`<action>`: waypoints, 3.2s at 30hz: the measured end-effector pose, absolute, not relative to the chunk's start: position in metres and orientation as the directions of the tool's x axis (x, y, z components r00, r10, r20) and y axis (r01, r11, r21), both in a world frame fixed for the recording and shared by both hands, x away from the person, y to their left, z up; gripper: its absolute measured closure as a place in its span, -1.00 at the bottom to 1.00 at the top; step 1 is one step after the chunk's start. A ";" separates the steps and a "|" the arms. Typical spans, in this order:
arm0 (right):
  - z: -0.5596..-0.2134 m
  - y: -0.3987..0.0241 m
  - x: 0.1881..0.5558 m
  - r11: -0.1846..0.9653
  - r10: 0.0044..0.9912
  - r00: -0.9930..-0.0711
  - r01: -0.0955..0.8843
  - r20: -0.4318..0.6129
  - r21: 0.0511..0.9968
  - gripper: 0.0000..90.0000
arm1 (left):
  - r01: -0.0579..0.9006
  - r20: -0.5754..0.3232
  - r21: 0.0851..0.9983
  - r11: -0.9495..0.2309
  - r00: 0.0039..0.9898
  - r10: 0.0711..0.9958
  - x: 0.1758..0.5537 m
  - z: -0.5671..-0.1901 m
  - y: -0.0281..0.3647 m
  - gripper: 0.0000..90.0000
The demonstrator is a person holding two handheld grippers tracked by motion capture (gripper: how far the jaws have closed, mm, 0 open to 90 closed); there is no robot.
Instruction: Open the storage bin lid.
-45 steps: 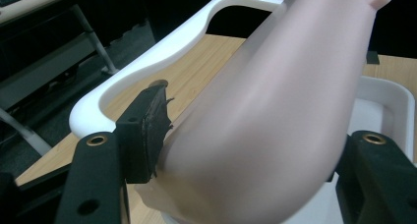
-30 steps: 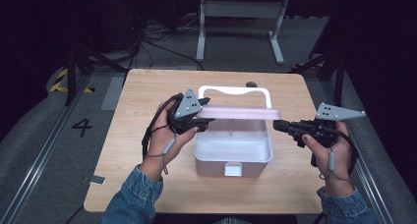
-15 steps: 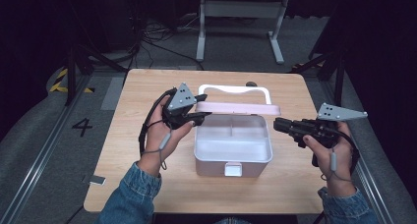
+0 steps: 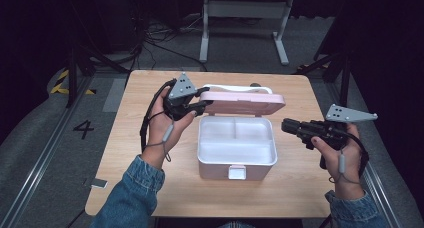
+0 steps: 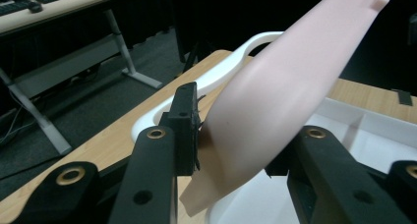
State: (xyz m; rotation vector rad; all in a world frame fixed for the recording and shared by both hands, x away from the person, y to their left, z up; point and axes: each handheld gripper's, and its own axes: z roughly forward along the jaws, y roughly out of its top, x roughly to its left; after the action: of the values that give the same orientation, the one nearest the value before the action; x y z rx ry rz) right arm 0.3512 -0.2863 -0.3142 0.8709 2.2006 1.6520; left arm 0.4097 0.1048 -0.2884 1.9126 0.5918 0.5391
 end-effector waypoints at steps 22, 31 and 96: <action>-0.321 -0.298 0.359 0.185 0.642 -0.750 0.353 0.159 0.917 0.63 | 0.206 0.089 0.920 -0.334 0.719 0.689 0.455 -0.289 0.097 0.45; -0.329 -0.306 0.368 0.246 0.693 -0.710 0.398 0.127 0.884 0.40 | 0.223 0.083 0.915 -0.335 0.710 0.700 0.465 -0.290 0.095 0.43; -0.344 -0.342 0.362 0.168 0.736 -0.645 0.470 0.207 0.867 0.33 | 0.463 0.102 0.763 -0.450 0.601 0.792 0.553 -0.340 0.078 0.49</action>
State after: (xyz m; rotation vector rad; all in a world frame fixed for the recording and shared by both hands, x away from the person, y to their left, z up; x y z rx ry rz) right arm 0.3622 -0.3422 -0.3439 1.1626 2.1855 1.4681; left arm 0.5526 0.0780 -0.3400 2.1157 0.9879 0.5923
